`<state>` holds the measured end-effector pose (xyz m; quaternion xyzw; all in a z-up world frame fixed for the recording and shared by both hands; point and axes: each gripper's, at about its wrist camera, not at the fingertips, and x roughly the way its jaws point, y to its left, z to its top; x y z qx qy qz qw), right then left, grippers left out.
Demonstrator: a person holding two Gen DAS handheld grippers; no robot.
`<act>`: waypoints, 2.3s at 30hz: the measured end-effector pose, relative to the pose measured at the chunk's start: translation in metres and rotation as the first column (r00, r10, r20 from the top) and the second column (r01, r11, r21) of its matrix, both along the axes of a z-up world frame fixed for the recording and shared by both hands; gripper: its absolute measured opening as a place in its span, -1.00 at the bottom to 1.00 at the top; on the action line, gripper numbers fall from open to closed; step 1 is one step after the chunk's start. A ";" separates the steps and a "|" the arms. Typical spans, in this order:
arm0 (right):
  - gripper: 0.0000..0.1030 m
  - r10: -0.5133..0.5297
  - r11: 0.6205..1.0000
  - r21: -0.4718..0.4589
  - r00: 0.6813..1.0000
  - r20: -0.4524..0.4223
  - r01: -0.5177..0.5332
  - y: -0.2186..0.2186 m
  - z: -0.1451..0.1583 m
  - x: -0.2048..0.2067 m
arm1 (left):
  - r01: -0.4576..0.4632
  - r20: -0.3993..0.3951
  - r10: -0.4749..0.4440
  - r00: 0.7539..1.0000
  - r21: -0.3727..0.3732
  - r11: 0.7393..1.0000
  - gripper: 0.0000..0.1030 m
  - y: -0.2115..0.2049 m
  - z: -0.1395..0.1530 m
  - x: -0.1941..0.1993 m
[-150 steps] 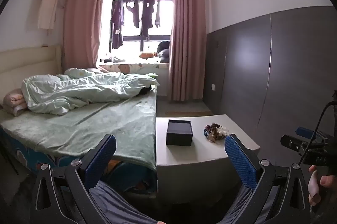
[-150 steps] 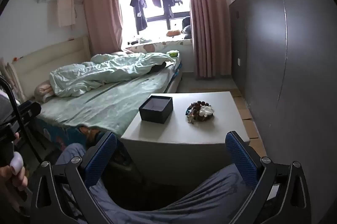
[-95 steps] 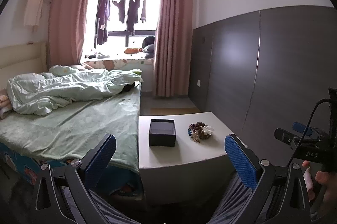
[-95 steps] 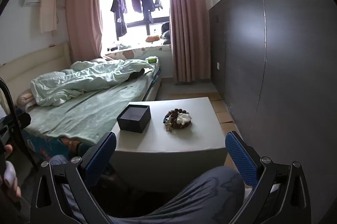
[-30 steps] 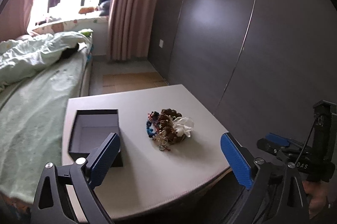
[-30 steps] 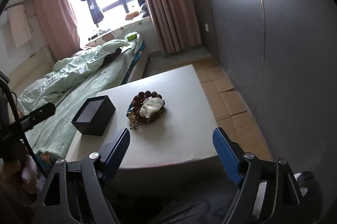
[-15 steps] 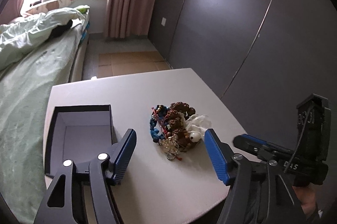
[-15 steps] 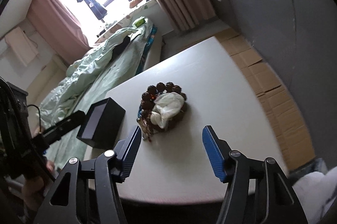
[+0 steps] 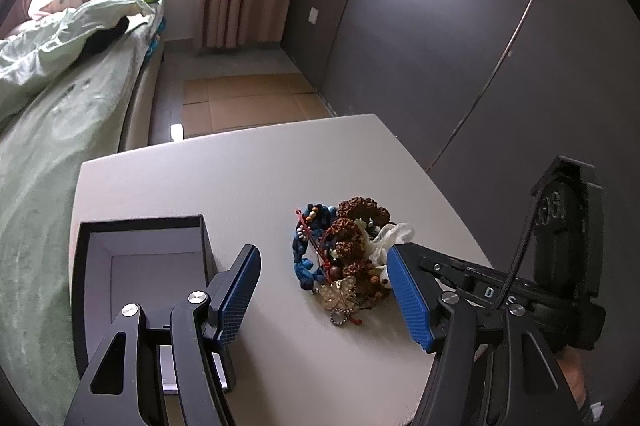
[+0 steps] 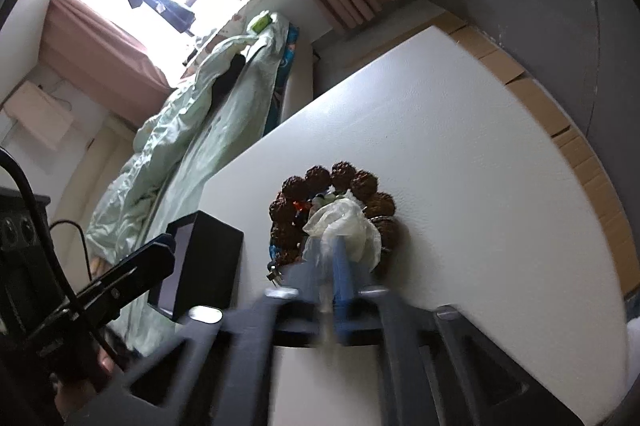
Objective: Organize jewelry
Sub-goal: 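Close the right tool on the white tissue while the left tool approaches the pile, then lift the white tissue with the right tool while the left tool grasps the brown bead bracelet, then lift the brown bead bracelet with the left tool while the right tool carries the tissue to the box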
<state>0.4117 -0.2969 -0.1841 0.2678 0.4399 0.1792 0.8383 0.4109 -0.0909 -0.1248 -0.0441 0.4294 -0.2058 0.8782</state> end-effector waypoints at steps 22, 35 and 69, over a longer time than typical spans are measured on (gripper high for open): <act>-0.94 -0.135 0.989 0.075 0.979 0.155 0.124 -0.067 0.057 -0.059 | 0.055 -0.074 -0.053 0.996 0.015 0.998 0.21 -0.032 -0.014 0.038; -0.94 -0.178 0.983 0.069 0.977 0.120 0.171 -0.081 0.046 -0.067 | 0.070 -0.157 -0.058 0.986 0.071 0.995 -0.23 -0.047 -0.039 0.050; -0.94 -0.149 0.988 0.066 0.976 0.161 0.140 -0.075 0.064 -0.088 | 0.056 0.111 -0.056 0.992 -0.001 0.998 -0.62 -0.015 0.099 -0.004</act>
